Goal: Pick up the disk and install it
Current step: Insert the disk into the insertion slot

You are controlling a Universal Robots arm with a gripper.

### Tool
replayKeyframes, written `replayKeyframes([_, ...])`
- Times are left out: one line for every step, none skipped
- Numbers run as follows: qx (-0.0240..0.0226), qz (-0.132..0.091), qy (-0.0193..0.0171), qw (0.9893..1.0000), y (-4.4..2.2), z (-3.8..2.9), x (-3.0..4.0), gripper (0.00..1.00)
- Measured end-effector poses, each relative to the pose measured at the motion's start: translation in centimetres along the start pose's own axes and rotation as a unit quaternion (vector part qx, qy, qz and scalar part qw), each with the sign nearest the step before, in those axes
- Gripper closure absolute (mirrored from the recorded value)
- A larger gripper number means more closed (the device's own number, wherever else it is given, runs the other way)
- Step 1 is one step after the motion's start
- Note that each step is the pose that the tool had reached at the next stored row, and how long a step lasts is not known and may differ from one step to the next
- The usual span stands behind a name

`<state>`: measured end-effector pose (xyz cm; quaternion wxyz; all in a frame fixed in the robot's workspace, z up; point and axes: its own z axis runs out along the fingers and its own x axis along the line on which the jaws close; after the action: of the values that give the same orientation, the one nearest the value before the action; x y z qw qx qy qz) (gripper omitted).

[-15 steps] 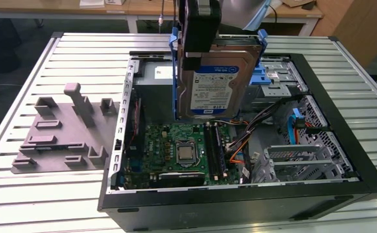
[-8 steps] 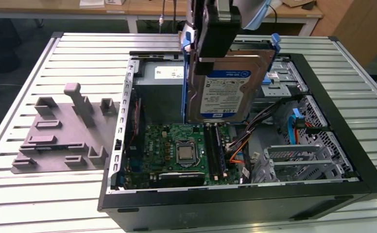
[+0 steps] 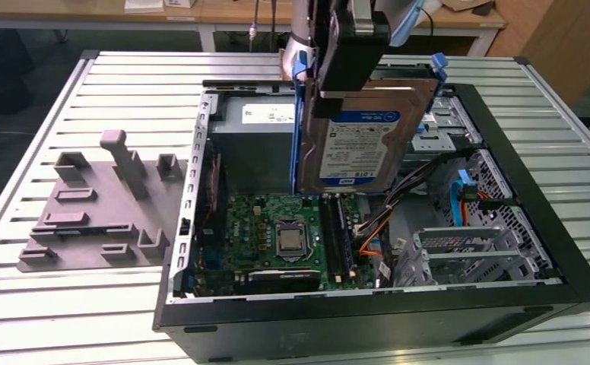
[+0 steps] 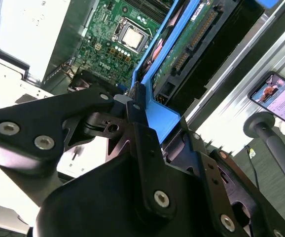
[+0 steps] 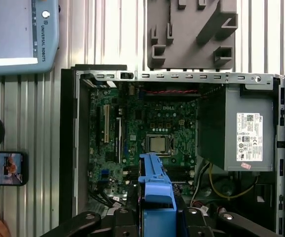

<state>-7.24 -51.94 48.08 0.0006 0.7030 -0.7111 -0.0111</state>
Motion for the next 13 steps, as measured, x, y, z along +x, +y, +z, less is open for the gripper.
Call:
replayKeyframes([0.0000,0.000,0.0000,1.0000,0.00,0.01,0.10,0.64])
replayKeyframes([0.0000,0.000,0.0001,1.0000,0.00,0.01,0.23,0.64])
replayKeyframes([0.0000,0.000,0.0000,1.0000,0.00,0.02,0.37,0.64])
replayKeyframes([0.0000,0.000,0.0000,1.0000,0.00,0.03,0.52,0.64])
replayKeyframes([0.0000,0.000,0.0000,1.0000,0.00,0.04,0.67,0.64])
replayKeyframes([0.0000,0.000,0.0000,1.0000,0.00,0.04,0.84,0.64])
replayKeyframes([0.0000,0.000,0.0001,1.0000,0.00,0.05,0.99,0.64])
replayKeyframes([0.0000,0.000,0.0000,1.0000,-0.01,0.06,1.15,0.64])
replayKeyframes([0.0000,0.000,0.0000,1.0000,-0.01,0.06,1.35,0.64])
replayKeyframes([-0.0001,0.000,0.0001,1.0000,-0.02,0.05,1.52,0.64])
replayKeyframes([0.0000,0.000,0.0001,1.0000,-0.05,0.06,1.67,0.64])
replayKeyframes([0.0000,0.000,0.0001,1.0000,-0.12,0.06,1.79,0.64])
replayKeyframes([0.0000,0.000,0.0000,1.0000,-0.24,0.07,1.89,0.64])
